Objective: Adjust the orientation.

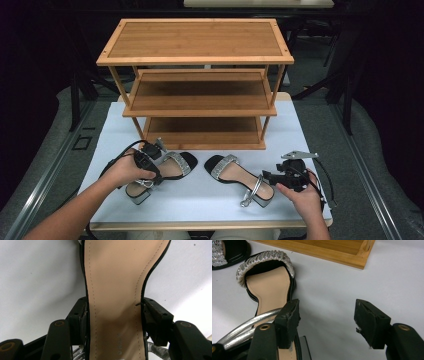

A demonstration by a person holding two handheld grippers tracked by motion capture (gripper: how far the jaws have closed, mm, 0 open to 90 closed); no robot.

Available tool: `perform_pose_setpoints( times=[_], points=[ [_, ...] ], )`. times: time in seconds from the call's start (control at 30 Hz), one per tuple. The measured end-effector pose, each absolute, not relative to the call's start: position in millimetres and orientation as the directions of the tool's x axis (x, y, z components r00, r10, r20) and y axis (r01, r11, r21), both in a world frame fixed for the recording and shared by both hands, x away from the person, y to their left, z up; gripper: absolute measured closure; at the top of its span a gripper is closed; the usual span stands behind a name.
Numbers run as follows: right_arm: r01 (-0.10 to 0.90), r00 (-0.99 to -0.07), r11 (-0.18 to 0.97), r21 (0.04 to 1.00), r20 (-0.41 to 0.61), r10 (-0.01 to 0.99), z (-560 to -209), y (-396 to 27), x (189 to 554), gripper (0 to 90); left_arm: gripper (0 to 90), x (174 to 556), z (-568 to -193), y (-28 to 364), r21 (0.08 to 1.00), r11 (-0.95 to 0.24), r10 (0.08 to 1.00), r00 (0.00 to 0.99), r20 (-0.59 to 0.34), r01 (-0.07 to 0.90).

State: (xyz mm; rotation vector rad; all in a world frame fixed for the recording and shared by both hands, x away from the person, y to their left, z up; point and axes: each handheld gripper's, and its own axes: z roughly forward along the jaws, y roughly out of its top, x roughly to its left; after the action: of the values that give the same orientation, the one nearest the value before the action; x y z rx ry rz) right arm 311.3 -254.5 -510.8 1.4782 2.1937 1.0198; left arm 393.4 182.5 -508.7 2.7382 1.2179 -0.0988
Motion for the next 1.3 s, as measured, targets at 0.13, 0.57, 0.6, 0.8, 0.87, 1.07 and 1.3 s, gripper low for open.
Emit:
perform_pose_setpoints(
  times=[0.13,0.57,0.6,0.8,0.87,1.07,1.3],
  points=[
    [0.680,-0.422,0.217,0.700,0.132,0.897,-511.1,-254.9,311.5,36.9,43.4,394.4,-505.3,183.0,0.126,-0.653,0.737,0.665,-0.122,0.747],
    [0.681,-0.416,0.211,0.702,0.133,0.900,-512.7,-254.1,312.2,36.9,43.5,398.7,-492.1,186.5,0.167,-0.621,0.756,0.641,-0.128,0.766],
    [0.681,-0.416,0.211,0.702,0.133,0.899,-512.8,-254.0,312.2,36.9,43.5,399.7,-491.6,186.4,0.171,-0.620,0.757,0.641,-0.125,0.766],
    [0.684,-0.420,0.212,0.698,0.139,0.897,-512.9,-254.8,312.3,36.9,43.4,412.1,-492.0,182.5,0.191,-0.581,0.786,0.606,-0.124,0.792],
    [0.684,-0.418,0.211,0.698,0.138,0.898,-513.1,-254.7,312.4,36.9,43.4,416.9,-493.0,181.6,0.194,-0.570,0.793,0.597,-0.121,0.798],
    [0.685,-0.414,0.208,0.698,0.138,0.900,-513.6,-256.2,312.6,36.9,43.4,431.0,-500.6,178.1,0.197,-0.537,0.819,0.563,-0.109,0.820],
    [0.685,-0.410,0.204,0.699,0.140,0.901,-513.1,-256.9,312.2,36.9,43.0,432.6,-505.7,178.0,0.195,-0.553,0.809,0.578,-0.109,0.810]
  ],
)
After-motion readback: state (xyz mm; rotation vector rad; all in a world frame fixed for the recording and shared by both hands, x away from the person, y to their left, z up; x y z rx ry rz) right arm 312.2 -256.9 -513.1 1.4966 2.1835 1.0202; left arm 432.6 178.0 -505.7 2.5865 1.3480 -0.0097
